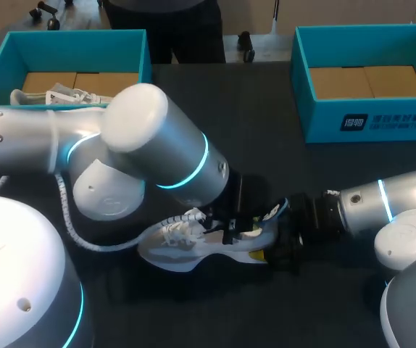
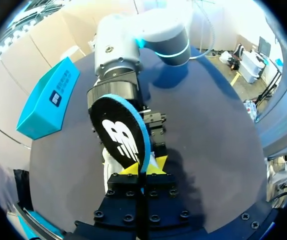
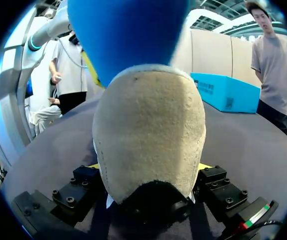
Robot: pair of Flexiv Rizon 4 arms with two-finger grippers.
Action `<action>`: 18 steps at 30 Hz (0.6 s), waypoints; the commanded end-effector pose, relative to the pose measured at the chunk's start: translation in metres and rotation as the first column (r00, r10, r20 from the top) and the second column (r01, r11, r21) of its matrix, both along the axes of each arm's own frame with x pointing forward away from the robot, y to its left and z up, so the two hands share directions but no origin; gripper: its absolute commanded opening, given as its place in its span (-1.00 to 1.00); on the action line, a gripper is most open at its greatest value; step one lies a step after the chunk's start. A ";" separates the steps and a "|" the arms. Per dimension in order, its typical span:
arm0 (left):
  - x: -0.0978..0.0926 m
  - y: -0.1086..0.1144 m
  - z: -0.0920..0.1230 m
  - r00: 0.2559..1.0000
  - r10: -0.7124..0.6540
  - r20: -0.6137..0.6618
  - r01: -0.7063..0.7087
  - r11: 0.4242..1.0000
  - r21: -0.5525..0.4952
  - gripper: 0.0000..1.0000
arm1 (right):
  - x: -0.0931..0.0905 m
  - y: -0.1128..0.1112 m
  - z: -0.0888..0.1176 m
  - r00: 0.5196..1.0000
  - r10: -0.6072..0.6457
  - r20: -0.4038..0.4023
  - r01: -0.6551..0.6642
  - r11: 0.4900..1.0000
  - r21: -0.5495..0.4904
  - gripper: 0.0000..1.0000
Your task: Take the shoe out of the shoebox, open the shoe tongue, remove and reinsert the insole, then place the shoe into the shoebox
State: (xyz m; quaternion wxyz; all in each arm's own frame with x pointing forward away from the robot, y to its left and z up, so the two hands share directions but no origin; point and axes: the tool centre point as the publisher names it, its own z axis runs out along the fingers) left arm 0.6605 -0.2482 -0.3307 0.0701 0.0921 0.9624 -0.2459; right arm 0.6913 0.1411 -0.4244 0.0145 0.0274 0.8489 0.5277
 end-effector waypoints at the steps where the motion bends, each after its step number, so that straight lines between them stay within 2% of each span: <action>1: 0.000 0.012 0.006 0.998 -0.046 -0.031 0.045 0.998 -0.037 -1.00 | 0.001 0.002 -0.003 1.000 -0.001 0.000 0.001 1.000 -0.003 -1.00; 8: -0.001 0.009 0.004 0.997 -0.061 -0.041 0.060 0.998 -0.020 -1.00 | 0.001 0.002 -0.003 1.000 -0.001 0.000 0.001 1.000 -0.003 -1.00; 9: -0.001 0.009 0.004 0.997 -0.060 -0.042 0.060 0.998 -0.019 -0.80 | 0.001 0.002 -0.003 1.000 -0.001 0.000 0.001 1.000 -0.003 -1.00; 10: -0.001 0.009 0.004 0.997 -0.058 -0.042 0.057 0.998 -0.018 -0.42 | 0.001 0.002 -0.003 1.000 -0.001 0.000 0.001 1.000 -0.003 -1.00; 11: -0.001 0.009 0.004 0.998 -0.056 -0.040 0.055 0.998 -0.016 -0.23 | 0.001 0.002 -0.003 1.000 -0.001 0.000 0.001 1.000 -0.003 -1.00; 14: -0.001 0.011 0.004 0.998 -0.050 -0.028 0.050 0.999 -0.013 -0.11 | 0.001 0.002 -0.003 1.000 -0.001 0.000 0.001 1.000 -0.003 -1.00; 18: -0.001 0.011 0.007 0.999 -0.048 -0.011 0.047 0.999 -0.018 -0.07 | 0.001 0.002 -0.003 1.000 -0.001 0.000 0.001 1.000 -0.003 -1.00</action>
